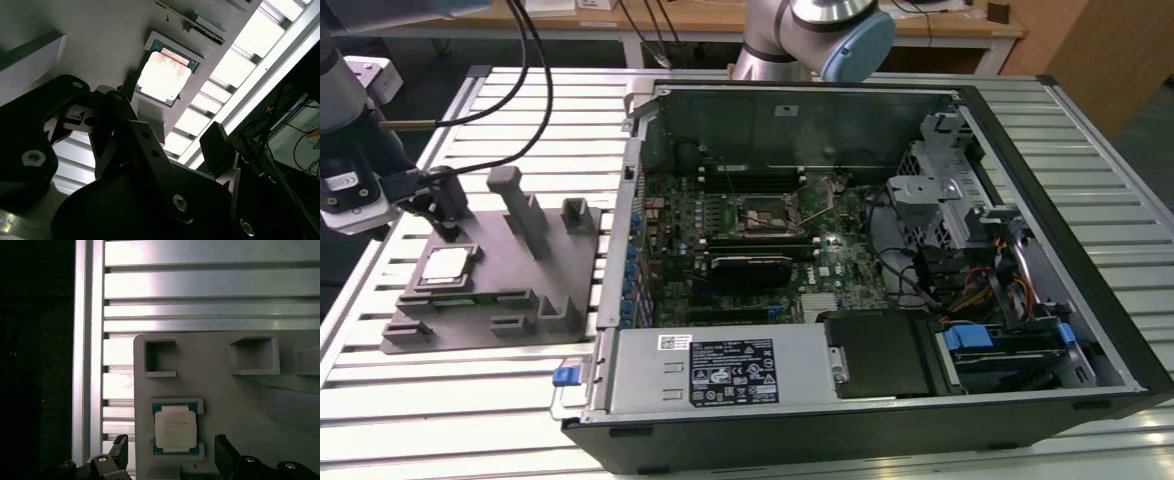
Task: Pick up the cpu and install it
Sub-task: 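Pick up the cpu and move it towards the insertion slot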
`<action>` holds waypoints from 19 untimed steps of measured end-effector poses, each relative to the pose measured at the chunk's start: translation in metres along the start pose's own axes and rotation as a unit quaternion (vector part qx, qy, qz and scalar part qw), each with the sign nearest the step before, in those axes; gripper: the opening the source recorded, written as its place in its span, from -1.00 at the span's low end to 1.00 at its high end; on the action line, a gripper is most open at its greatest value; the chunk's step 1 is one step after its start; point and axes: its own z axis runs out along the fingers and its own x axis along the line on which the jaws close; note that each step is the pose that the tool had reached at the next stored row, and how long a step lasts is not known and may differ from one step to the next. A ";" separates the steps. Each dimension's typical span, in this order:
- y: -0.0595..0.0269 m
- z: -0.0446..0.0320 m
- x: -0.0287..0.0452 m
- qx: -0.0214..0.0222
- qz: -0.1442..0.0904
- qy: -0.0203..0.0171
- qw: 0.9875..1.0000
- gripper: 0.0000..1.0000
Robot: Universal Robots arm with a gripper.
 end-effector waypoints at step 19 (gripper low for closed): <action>-0.0006 0.0131 -0.0006 0.000 -0.002 -0.008 1.000 0.55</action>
